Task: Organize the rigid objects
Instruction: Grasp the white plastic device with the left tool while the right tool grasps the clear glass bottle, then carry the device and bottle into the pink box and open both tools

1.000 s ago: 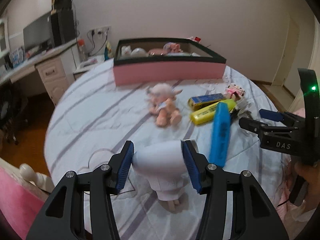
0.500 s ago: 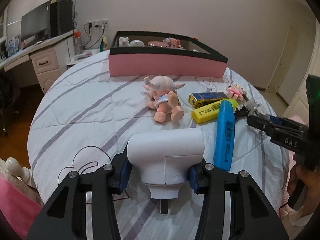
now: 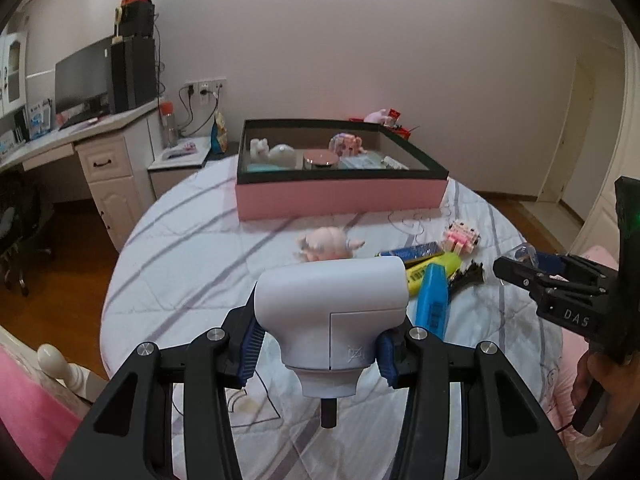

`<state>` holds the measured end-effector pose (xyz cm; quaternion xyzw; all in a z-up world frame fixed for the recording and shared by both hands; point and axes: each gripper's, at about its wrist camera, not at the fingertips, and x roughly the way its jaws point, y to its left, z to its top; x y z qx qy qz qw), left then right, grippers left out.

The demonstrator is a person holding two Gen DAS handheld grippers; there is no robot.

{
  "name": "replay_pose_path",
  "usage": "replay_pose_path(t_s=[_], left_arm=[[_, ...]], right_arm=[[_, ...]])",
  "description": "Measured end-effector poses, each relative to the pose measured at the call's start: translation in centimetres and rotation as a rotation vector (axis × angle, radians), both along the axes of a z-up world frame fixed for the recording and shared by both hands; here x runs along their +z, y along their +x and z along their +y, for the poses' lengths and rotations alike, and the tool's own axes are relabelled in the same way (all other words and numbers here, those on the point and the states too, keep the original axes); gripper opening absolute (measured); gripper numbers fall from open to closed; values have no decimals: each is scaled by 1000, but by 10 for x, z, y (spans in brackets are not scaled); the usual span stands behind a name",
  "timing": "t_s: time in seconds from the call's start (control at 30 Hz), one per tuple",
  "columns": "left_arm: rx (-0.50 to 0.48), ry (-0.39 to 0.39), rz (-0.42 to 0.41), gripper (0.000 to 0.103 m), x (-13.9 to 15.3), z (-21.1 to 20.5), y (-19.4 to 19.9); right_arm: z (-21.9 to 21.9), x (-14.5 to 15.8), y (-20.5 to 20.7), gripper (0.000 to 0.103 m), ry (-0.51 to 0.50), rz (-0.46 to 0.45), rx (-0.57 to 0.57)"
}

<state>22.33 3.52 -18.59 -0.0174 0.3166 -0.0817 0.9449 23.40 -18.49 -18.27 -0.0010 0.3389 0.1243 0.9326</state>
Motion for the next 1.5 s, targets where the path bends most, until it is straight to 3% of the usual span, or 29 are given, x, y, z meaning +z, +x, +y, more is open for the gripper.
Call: replay_pose_path(t_s=[0.23, 0.53, 0.83, 0.97, 1.07, 1.13, 1.27, 1.5], left_arm=[[-19, -2, -11, 47, 10, -2, 2], [-40, 13, -55, 47, 34, -10, 26], [-65, 59, -80, 47, 66, -12, 113], [-95, 83, -27, 47, 66, -18, 171], [-145, 22, 61, 47, 59, -20, 221], [-123, 79, 102, 47, 50, -27, 254], [-114, 95, 215, 48, 28, -30, 304], [-88, 163, 309, 48, -3, -40, 333]], right_arm=[[-2, 0, 1, 52, 13, 13, -1], [11, 32, 14, 52, -8, -57, 40], [32, 72, 86, 52, -47, -117, 95], [39, 76, 140, 52, -67, -89, 103], [42, 71, 182, 52, -72, -44, 105], [45, 62, 213, 52, -101, -5, 101], [50, 41, 254, 52, -157, 65, 90], [48, 12, 283, 52, -212, 142, 76]])
